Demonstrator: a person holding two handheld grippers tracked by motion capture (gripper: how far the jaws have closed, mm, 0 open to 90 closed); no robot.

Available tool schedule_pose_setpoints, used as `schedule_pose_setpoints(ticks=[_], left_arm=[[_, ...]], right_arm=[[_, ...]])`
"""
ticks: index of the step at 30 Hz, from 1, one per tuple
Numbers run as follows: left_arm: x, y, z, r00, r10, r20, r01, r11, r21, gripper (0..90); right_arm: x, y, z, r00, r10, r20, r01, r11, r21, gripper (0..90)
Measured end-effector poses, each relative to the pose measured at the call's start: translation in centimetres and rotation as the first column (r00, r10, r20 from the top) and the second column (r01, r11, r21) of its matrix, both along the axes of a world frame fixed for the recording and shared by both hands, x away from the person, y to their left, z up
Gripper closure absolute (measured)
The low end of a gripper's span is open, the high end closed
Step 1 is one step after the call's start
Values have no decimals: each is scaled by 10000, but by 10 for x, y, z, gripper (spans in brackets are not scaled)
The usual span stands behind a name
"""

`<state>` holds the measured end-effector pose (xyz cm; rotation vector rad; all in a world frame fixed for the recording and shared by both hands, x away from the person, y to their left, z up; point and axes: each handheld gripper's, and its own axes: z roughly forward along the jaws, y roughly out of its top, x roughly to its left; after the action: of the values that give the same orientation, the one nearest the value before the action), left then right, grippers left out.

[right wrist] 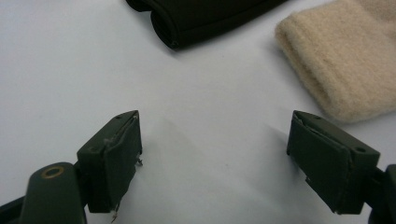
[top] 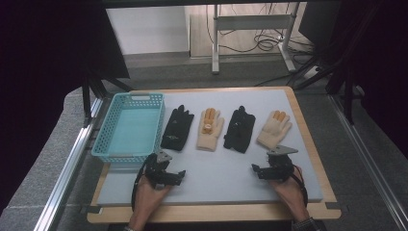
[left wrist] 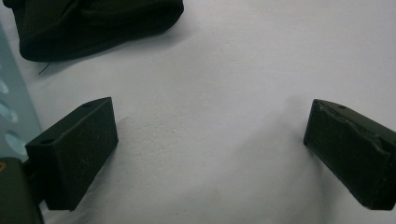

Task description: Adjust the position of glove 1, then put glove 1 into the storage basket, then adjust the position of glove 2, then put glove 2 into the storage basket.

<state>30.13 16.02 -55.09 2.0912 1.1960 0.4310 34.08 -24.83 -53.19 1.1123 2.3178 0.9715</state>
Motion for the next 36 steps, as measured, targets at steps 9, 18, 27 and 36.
schedule_pose_setpoints(ticks=[9,18,27,36], left_arm=[[0,0,0,10000,8,2,-8,10000,-11,33],[0,0,0,10000,20,2,-20,10000,-19,35],[0,0,0,10000,56,16,-56,10000,-59,35],[0,0,0,10000,55,20,-55,10000,-59,35]], right_arm=[[0,1,0,9999,100,-81,-100,9999,-50,147],[0,1,0,9999,102,-102,-102,9999,-65,148],[1,1,0,9999,62,-128,-62,10000,4,152],[0,1,1,10000,-4,-99,5,10000,9,172]])
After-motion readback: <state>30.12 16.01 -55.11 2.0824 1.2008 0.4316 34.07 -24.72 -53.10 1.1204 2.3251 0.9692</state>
